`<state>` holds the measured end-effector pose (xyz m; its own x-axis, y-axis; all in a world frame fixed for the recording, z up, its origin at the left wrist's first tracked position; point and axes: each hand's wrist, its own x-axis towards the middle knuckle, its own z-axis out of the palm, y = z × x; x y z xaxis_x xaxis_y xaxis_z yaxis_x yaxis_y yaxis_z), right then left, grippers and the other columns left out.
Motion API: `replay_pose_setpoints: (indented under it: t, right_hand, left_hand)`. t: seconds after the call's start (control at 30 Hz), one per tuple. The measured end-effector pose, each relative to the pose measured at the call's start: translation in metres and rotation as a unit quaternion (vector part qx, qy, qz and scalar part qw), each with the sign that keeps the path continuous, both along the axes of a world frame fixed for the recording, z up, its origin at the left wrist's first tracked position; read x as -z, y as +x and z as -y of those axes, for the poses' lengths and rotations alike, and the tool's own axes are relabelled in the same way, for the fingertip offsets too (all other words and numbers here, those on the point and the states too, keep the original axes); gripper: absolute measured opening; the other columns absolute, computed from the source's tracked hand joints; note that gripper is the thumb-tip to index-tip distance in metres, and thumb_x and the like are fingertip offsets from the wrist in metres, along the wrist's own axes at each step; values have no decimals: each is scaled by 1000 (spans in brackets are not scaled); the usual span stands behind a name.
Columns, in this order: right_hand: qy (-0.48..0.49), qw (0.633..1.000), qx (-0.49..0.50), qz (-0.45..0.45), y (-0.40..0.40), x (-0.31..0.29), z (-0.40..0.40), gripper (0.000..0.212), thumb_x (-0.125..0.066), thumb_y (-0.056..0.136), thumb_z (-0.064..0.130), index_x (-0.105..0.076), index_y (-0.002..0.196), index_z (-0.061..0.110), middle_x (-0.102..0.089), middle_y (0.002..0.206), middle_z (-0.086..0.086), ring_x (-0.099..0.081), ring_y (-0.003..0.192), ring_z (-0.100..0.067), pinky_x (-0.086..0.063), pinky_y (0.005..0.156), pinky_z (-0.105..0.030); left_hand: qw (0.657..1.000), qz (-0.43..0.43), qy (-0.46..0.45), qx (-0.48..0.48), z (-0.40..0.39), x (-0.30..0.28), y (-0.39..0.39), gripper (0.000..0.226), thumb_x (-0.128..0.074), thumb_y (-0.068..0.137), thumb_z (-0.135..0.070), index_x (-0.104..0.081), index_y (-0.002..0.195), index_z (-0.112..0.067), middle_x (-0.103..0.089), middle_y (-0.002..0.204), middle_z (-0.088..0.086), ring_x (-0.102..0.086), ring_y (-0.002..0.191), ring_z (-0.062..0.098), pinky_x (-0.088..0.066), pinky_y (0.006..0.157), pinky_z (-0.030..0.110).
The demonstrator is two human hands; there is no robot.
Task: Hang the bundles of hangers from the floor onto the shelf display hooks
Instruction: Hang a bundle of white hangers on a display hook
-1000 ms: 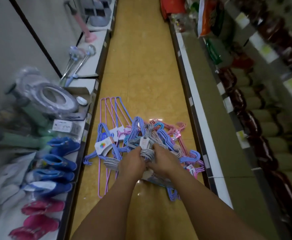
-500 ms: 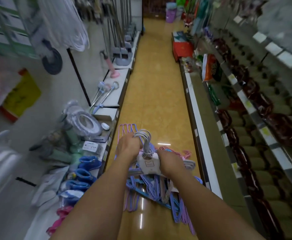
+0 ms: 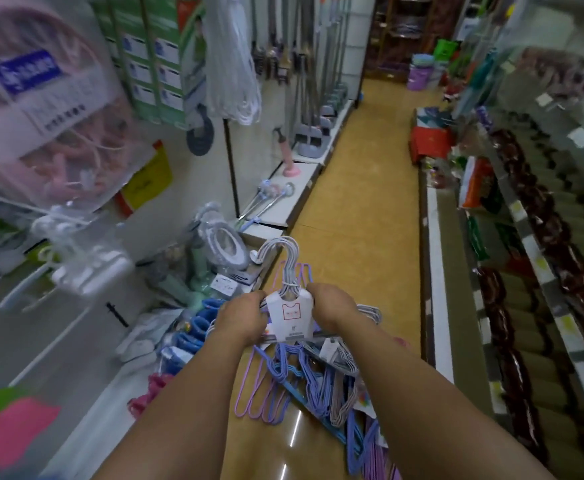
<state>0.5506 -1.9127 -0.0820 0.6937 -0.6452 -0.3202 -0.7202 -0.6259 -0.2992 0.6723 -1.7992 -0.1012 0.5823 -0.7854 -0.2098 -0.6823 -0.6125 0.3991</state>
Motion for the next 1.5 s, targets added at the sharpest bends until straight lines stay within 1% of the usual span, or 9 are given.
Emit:
replay_pose_setpoints:
  t: [0.2,0.37,0.5,0.63,0.73,0.9,1.1,1.23,1.5]
  right_hand:
    - [-45,992,-107,46,-12,-21,-30,27,-42,96,11,-57,119,10,-61,118,-14,-56,108,-33,-35,70,-29]
    - [-62,979,-189,53,-16,-33,-80,25,-43,95,12,-59,114,12,-63,116,-12,-59,107,-31,-46,79,-34]
    - [-80,960,-265,38,-13,-46,-137,21,-41,96,14,-58,109,14,-62,120,-11,-59,110,-29,-47,83,-34]
    - [-74,953,-288,52,-8,-56,-199,27,-43,96,14,-62,114,13,-66,114,-9,-62,105,-28,-48,78,-32]
    - [-71,948,-304,63,-7,-69,-250,24,-45,95,16,-63,109,12,-67,110,-7,-63,102,-27,-48,77,-32]
    - [-96,931,-336,102,-11,-88,-339,24,-44,92,13,-66,101,14,-69,105,-6,-66,96,-26,-47,73,-29]
    - [-95,906,-375,174,-14,-130,-442,25,-41,95,19,-64,105,19,-68,108,-5,-64,100,-27,-48,77,-30]
    - [-112,887,-389,223,-10,-164,-488,24,-40,96,20,-63,102,19,-67,108,-4,-63,102,-26,-40,70,-27]
    - [-156,850,-381,328,9,-240,-539,24,-41,94,20,-64,102,19,-67,109,-5,-62,103,-28,-33,67,-27]
  left_hand:
    - [992,28,-26,-122,-45,-22,-32,28,-47,91,-21,-62,115,-25,-66,115,7,-60,104,30,-47,79,34]
    - [975,17,-13,-220,-108,-26,-62,30,-46,90,-23,-61,115,-25,-64,119,7,-59,109,29,-48,90,36]
    - [958,46,-4,-284,-176,-36,-84,31,-43,94,-32,-56,123,-35,-63,121,3,-58,110,27,-45,85,31]
    - [935,64,-17,-349,-247,-50,-97,26,-41,93,-28,-60,110,-32,-67,111,3,-62,98,25,-49,82,32]
    - [918,86,-20,-387,-298,-66,-107,26,-41,96,-26,-63,110,-27,-67,108,5,-62,97,26,-41,73,28]
    - [887,137,-9,-441,-389,-95,-130,24,-42,94,-29,-63,105,-23,-67,107,7,-62,100,30,-47,78,32]
    - [855,200,-20,-479,-495,-140,-157,23,-43,95,-33,-59,105,-20,-66,107,7,-60,102,31,-45,75,32]
    - [849,247,-9,-467,-550,-170,-167,31,-35,98,-46,-54,105,-23,-64,108,4,-59,103,28,-45,77,33]
    - [826,324,-73,-455,-601,-229,-153,29,-31,98,-28,-50,119,-22,-57,114,2,-56,100,26,-42,76,36]
